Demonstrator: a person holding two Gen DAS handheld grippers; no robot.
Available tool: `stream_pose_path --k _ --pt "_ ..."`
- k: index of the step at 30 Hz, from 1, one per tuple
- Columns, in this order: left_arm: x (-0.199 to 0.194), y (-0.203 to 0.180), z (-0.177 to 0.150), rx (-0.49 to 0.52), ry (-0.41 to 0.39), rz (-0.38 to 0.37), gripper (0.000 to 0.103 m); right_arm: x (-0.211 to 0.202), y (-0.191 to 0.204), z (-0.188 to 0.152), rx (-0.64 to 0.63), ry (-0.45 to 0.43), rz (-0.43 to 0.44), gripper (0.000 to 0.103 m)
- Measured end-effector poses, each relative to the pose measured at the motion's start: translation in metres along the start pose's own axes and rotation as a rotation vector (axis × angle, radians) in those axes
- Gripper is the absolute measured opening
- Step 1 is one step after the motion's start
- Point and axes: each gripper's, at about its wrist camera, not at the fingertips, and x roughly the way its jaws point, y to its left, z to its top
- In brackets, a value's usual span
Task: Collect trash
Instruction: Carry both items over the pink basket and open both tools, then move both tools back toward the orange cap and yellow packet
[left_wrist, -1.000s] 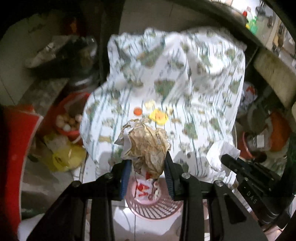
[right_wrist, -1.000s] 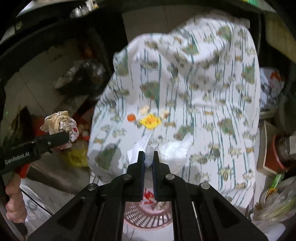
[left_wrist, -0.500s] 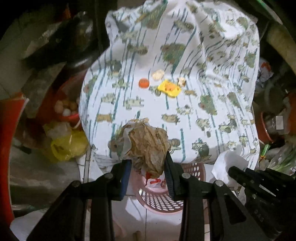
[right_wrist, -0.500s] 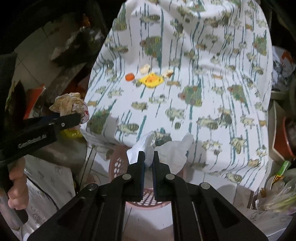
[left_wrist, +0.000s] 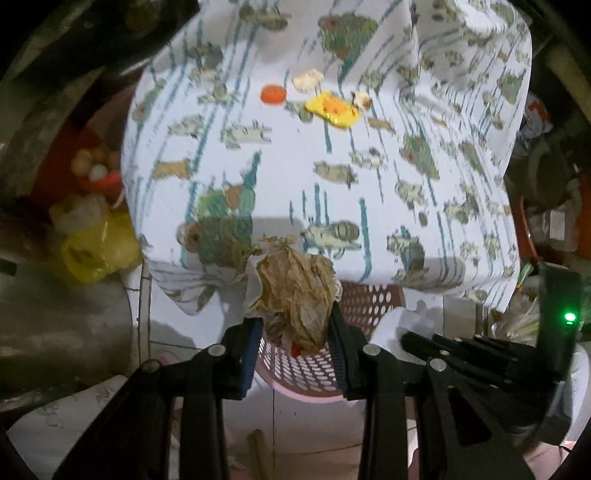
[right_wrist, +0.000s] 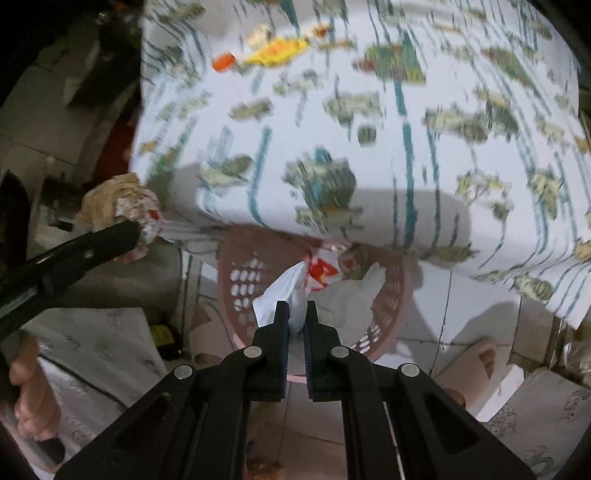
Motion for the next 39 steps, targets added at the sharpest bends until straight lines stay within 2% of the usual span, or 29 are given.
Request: stream_pose_path --k 3,6,13,20,22,23,24,25,26,27,32,34,39 --pt "0.022 0.002 -0.003 -0.028 0.078 -0.038 0.032 0.023 0.000 -0.004 -0.012 0.026 -0.060 0.008" --pt "0.043 0.002 -0.005 -0.046 0.126 -0.042 0.032 0.044 -0.005 -0.003 0.013 0.056 -0.039 0.008" --pt "0.085 0.006 -0.018 -0.070 0.186 -0.021 0.033 0.086 -0.022 0.006 0.086 0.074 -0.030 0.008" --pt "0.108 0.005 -0.026 -0.047 0.229 -0.009 0.033 0.096 -0.031 0.004 0.079 0.054 -0.059 0.008" --pt "0.113 0.002 -0.027 -0.044 0.250 -0.011 0.040 0.094 -0.034 0.004 0.093 0.047 -0.057 0.008" --pt "0.114 0.001 -0.028 -0.045 0.253 -0.011 0.055 0.094 -0.036 0.005 0.104 0.050 -0.051 0.012" --pt "0.114 0.001 -0.028 -0.049 0.252 -0.011 0.066 0.094 -0.038 0.006 0.117 0.055 -0.045 0.022" --pt "0.112 0.000 -0.028 -0.047 0.249 -0.003 0.066 0.093 -0.039 0.007 0.131 0.061 -0.044 0.028" --pt "0.111 0.000 -0.027 -0.044 0.250 0.004 0.066 0.091 -0.041 0.007 0.144 0.058 -0.042 0.039" --pt "0.110 0.000 -0.027 -0.043 0.250 0.003 0.066 0.087 -0.043 0.007 0.153 0.043 -0.044 0.045" --pt "0.100 -0.001 -0.026 -0.039 0.239 0.025 0.066 0.075 -0.043 0.010 0.139 0.013 -0.050 0.045" --pt "0.088 -0.004 -0.024 -0.019 0.199 0.054 0.066 0.067 -0.040 0.010 0.132 -0.006 -0.052 0.045" --pt "0.044 -0.009 -0.019 0.006 0.080 0.061 0.066 0.035 -0.026 0.008 0.107 -0.074 -0.038 0.045"
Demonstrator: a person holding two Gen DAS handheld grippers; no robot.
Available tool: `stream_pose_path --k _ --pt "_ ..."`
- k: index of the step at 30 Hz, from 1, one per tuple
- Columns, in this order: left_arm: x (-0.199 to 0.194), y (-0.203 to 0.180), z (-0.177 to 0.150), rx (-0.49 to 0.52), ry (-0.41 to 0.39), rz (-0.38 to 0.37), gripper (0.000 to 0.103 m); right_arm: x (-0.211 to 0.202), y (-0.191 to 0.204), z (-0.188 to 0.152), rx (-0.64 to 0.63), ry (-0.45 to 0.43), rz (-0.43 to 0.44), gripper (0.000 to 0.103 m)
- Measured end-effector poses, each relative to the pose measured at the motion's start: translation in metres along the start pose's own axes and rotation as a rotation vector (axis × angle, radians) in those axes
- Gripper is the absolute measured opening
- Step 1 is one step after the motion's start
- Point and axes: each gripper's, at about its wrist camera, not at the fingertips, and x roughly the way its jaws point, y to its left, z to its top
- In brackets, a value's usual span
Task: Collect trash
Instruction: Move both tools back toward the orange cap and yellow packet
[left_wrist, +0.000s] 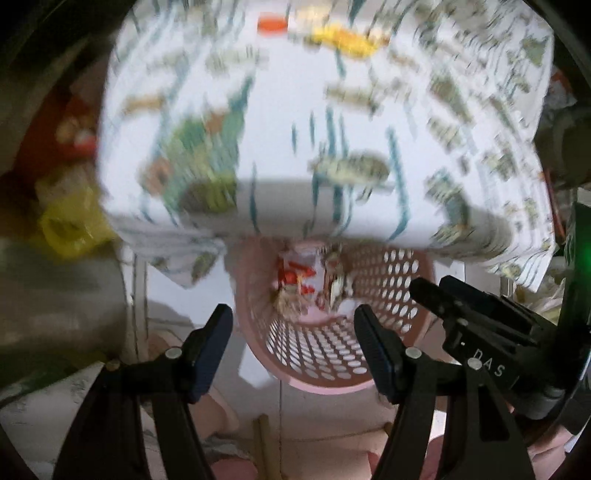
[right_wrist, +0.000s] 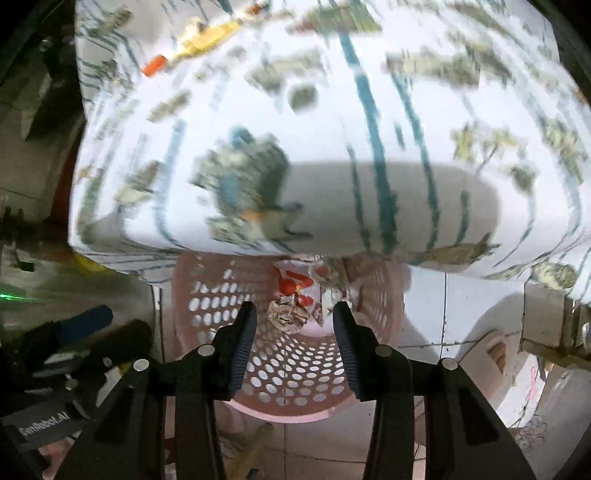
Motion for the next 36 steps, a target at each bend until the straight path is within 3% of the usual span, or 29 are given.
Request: stream_pose_path --k 7,12,20,25,28,36 --pt "-0.053 0.006 0.006 0.002 -0.162 0.010 0.066 -0.061 0.018 0.006 -0.068 -0.184 -0.024 0.045" --pt "-0.066 0.014 0.009 -0.007 -0.222 0.027 0.067 -0.098 0.015 0.014 -0.048 -0.272 -0.026 0.045" --pt "-0.084 0.011 0.012 0.000 -0.299 0.048 0.071 -0.112 0.007 0.022 -0.056 -0.319 -0.080 0.045" --pt "-0.103 0.012 0.012 0.004 -0.395 0.090 0.080 -0.116 0.020 0.020 -0.126 -0.364 -0.160 0.045" --pt "-0.118 0.016 0.009 -0.028 -0.491 0.072 0.095 -0.123 0.025 0.017 -0.159 -0.393 -0.186 0.045" --pt "-0.159 0.014 -0.006 -0.019 -0.732 0.121 0.103 -0.139 0.026 0.014 -0.162 -0.457 -0.198 0.066"
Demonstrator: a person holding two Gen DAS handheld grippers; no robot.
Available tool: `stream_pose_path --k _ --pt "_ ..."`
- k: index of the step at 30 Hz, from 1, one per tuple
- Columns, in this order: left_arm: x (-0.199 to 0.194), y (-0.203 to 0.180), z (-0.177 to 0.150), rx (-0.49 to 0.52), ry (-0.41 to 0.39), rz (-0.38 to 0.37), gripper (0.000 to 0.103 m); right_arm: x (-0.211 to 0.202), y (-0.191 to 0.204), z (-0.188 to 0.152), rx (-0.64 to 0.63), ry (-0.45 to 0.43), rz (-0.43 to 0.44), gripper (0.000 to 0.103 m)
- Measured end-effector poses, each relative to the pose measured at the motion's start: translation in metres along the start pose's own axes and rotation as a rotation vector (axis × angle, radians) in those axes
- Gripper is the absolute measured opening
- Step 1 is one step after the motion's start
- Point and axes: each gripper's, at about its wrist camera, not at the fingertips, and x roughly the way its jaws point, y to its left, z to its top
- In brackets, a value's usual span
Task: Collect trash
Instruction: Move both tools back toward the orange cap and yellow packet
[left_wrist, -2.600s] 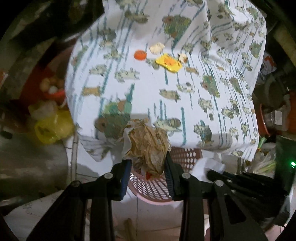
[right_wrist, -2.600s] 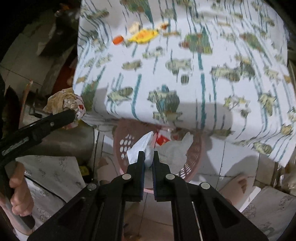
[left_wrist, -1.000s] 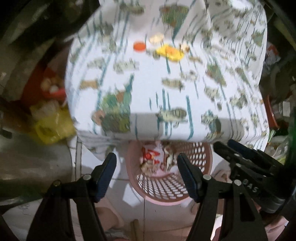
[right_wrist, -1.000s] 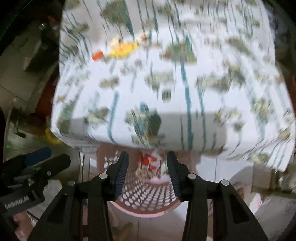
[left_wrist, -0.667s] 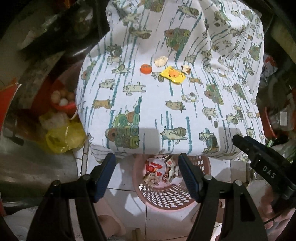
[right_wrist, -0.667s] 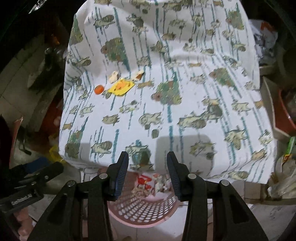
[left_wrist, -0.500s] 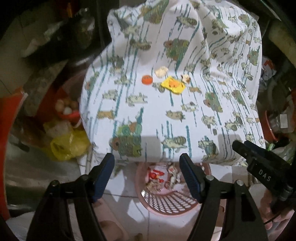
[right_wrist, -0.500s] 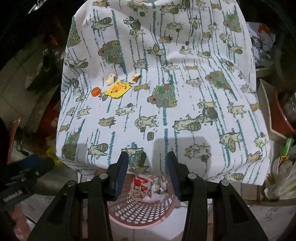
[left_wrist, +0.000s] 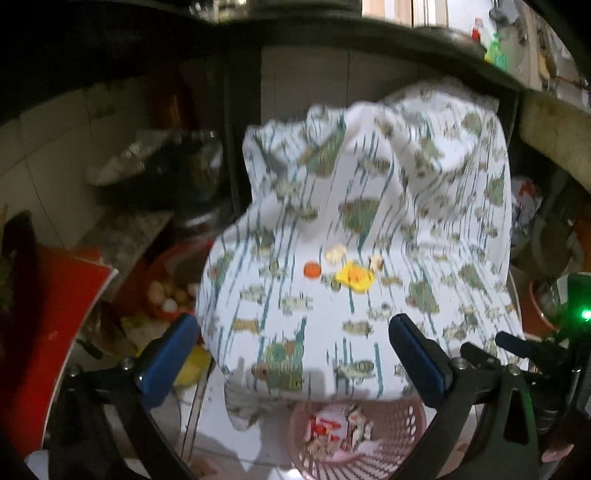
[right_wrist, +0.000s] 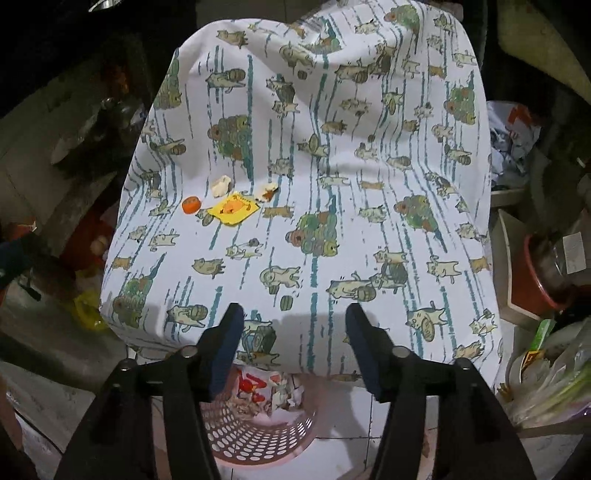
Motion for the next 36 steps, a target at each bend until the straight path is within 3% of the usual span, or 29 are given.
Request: stream_pose_path --k 5,7,10,15,20,24,28,30,33,36 --pt "-0.020 -0.002 0.010 0.026 -0.115 0.030 0.103 -0.011 -0.003 0.004 0.009 -0.056 -0.020 0.078" --pt "-0.026 -0.005 0.024 0.049 -0.146 0.019 0.103 -0.016 -0.004 0.008 0.011 -0.085 -0.021 0.078" --pt "-0.026 -0.007 0.048 0.082 -0.145 -0.014 0.103 -0.024 -0.006 0.015 0.009 -0.115 -0.025 0.078" --pt "-0.013 0.005 0.089 0.046 -0.152 -0.026 0.103 -0.035 -0.011 0.028 0.002 -0.156 -0.041 0.079" --pt "0.018 0.021 0.085 0.040 -0.131 0.018 0.103 -0.030 -0.015 0.042 0.010 -0.130 -0.034 0.079" --pt "0.058 0.034 0.088 -0.010 0.011 -0.023 0.103 -0.013 -0.016 0.062 0.040 -0.065 0.013 0.078" --pt "0.080 0.037 0.099 0.031 0.031 0.013 0.103 0.022 -0.009 0.087 0.082 0.049 0.108 0.065" --pt "0.090 0.044 0.100 0.005 0.058 0.015 0.103 0.045 -0.003 0.096 0.109 0.119 0.172 0.061" --pt "0.106 0.052 0.099 -0.036 0.115 0.021 0.103 0.084 0.003 0.104 0.204 0.220 0.230 0.051" --pt "0.111 0.052 0.099 -0.026 0.122 0.056 0.103 0.131 0.008 0.103 0.328 0.335 0.287 0.042"
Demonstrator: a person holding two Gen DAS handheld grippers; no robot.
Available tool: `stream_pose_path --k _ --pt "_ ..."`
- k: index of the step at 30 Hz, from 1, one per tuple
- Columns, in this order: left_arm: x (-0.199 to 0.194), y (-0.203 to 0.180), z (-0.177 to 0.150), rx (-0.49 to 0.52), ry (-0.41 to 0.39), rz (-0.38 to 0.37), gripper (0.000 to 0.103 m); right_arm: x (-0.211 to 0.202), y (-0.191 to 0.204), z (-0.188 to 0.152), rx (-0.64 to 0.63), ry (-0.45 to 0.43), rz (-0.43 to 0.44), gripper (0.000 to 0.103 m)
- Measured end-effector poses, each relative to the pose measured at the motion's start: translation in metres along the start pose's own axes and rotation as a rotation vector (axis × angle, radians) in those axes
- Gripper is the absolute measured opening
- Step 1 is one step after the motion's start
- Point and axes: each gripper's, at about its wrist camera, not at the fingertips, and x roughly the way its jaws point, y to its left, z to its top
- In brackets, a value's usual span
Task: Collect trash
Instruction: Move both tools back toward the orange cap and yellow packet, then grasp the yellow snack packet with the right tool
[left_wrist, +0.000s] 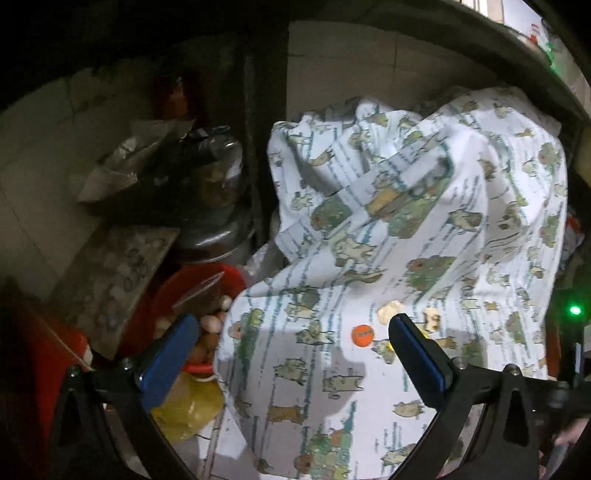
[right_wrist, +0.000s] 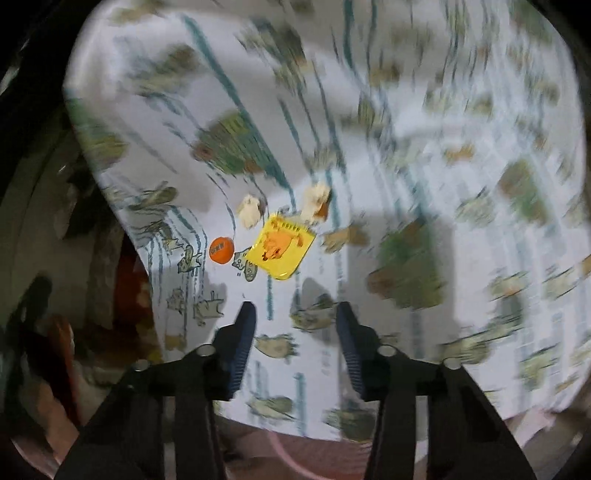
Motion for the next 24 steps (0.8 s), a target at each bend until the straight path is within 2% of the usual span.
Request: stream_pose_path --k 2,5,10,12,15,17,20,21,24 --pt "0.002 0.000 0.001 -0.008 0.009 0.004 0.103 0.020 0.000 0.004 0.040 0.037 0.012 0.041" --pt "0.002 0.003 0.004 -0.035 0.027 -0.039 0.103 0.045 0.010 0.008 0.030 0.069 0.003 0.036" --pt "-0.001 0.009 0.007 -0.055 0.009 -0.034 0.103 0.065 0.027 0.014 -0.033 0.049 -0.079 0.034" --pt "0.000 0.012 0.008 -0.070 0.015 -0.039 0.103 0.072 0.031 0.019 -0.043 0.052 -0.101 0.028" --pt "0.003 0.015 0.009 -0.088 0.023 -0.039 0.103 0.079 0.037 0.024 -0.058 0.051 -0.133 0.027" --pt "0.004 0.016 0.009 -0.096 0.026 -0.037 0.103 0.080 0.048 0.024 -0.140 0.026 -0.185 0.026" --pt "0.006 0.017 0.009 -0.106 0.032 -0.039 0.103 0.083 0.072 0.017 -0.342 0.003 -0.242 0.026" --pt "0.006 0.016 0.009 -0.107 0.033 -0.041 0.103 0.086 0.079 0.014 -0.405 0.018 -0.253 0.026" --pt "0.004 0.015 0.009 -0.102 0.028 -0.043 0.103 0.098 0.088 0.008 -0.490 0.084 -0.254 0.026"
